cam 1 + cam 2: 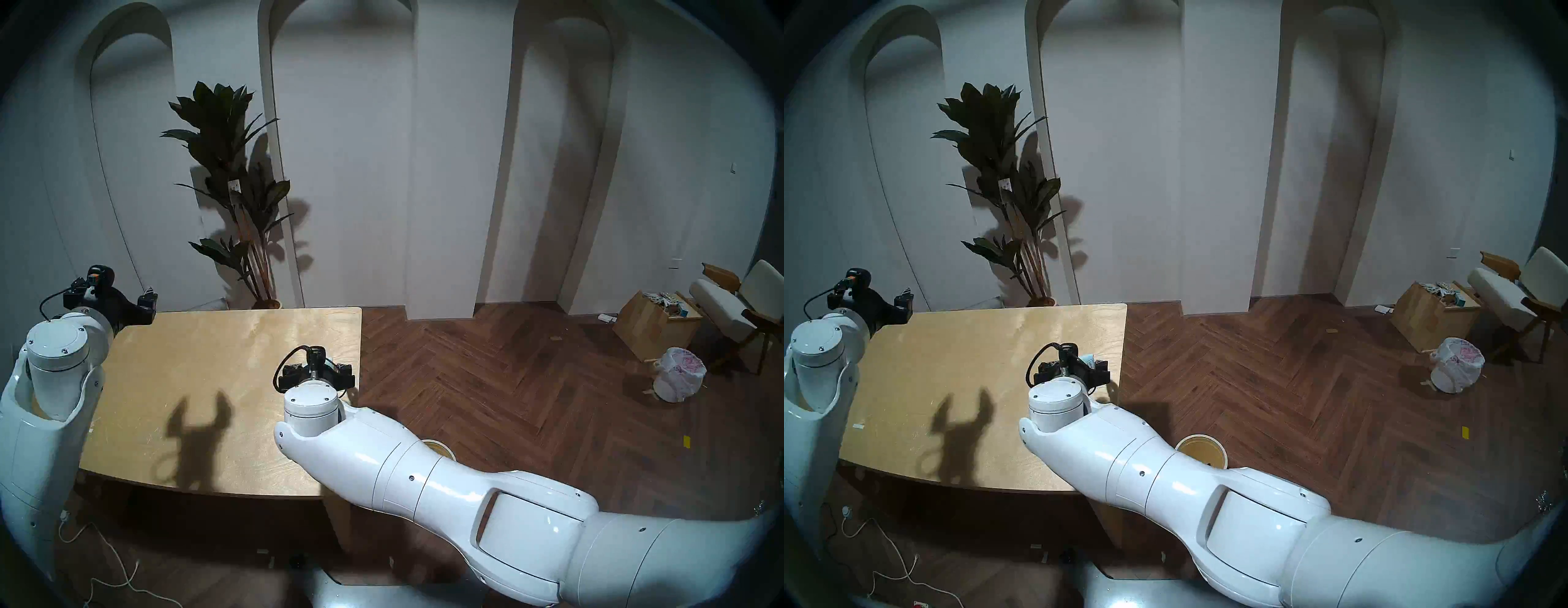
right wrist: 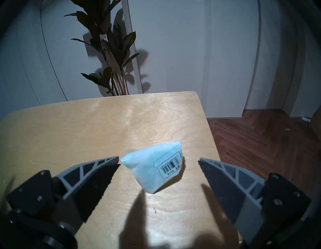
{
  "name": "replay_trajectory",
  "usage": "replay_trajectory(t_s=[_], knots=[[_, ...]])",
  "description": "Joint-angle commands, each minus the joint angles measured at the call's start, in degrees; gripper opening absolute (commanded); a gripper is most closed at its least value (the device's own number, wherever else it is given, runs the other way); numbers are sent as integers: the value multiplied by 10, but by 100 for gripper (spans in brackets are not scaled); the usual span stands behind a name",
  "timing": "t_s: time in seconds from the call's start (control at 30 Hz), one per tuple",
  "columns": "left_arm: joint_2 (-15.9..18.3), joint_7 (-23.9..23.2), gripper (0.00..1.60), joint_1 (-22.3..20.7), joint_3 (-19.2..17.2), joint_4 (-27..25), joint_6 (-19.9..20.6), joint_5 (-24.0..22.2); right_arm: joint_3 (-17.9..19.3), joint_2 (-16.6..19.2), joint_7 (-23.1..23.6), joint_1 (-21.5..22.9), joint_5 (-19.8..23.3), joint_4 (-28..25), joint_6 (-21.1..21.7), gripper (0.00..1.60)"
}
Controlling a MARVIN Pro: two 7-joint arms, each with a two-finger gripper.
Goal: Put the trash into the trash bin on the ground
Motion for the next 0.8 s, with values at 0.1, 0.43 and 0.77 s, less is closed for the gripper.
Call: replay_trajectory(t_s=[0.1,0.43,0.77], knots=[[4,-1,160,-3,-8,-8,-4,1,5,-32,16,29,-4,32,-21,160],[4,-2,160,-3,-8,-8,-4,1,5,-60,48,43,-5,105,-43,160],[4,-2,160,-3,-8,-8,-4,2,12,-80,81,58,-3,164,-68,160]])
